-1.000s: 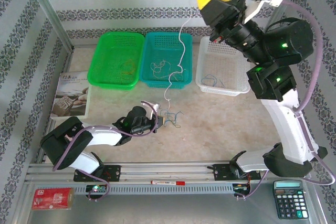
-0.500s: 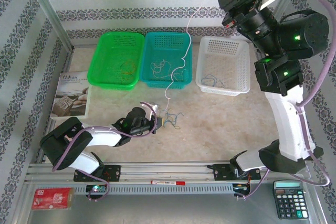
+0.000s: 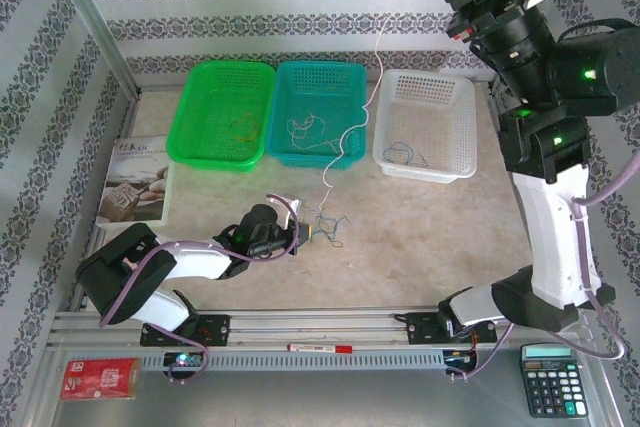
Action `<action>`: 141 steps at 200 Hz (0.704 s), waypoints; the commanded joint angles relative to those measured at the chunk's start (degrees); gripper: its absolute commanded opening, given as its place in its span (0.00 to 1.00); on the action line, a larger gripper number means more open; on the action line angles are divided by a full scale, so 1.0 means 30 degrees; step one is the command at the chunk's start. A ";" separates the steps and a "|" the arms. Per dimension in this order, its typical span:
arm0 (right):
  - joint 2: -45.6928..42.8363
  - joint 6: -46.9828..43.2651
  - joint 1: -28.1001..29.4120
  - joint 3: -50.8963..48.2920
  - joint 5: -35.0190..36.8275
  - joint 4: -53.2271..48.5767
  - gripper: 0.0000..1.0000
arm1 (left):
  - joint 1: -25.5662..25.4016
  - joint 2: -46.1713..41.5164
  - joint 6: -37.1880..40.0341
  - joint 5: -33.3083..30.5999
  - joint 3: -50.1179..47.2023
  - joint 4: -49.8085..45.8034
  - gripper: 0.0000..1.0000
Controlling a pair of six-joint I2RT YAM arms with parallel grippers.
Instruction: Untangle the cables
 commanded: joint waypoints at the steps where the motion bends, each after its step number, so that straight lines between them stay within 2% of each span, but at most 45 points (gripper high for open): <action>1: 0.0625 0.0497 -0.0221 0.0519 -0.0294 0.0341 0.00 | -0.0220 -0.0271 -0.0359 -0.0382 -0.0192 0.0335 0.00; 66: 0.2964 0.1645 -0.1758 0.6201 -0.0400 -0.0674 0.00 | -0.0209 -0.0370 -0.0363 -0.0522 -0.0434 0.0417 0.00; 141: 0.4008 0.2403 -0.2514 0.7801 -0.0359 -0.0674 0.00 | -0.0211 -0.0085 -0.0363 -0.0453 -0.0500 0.0629 0.00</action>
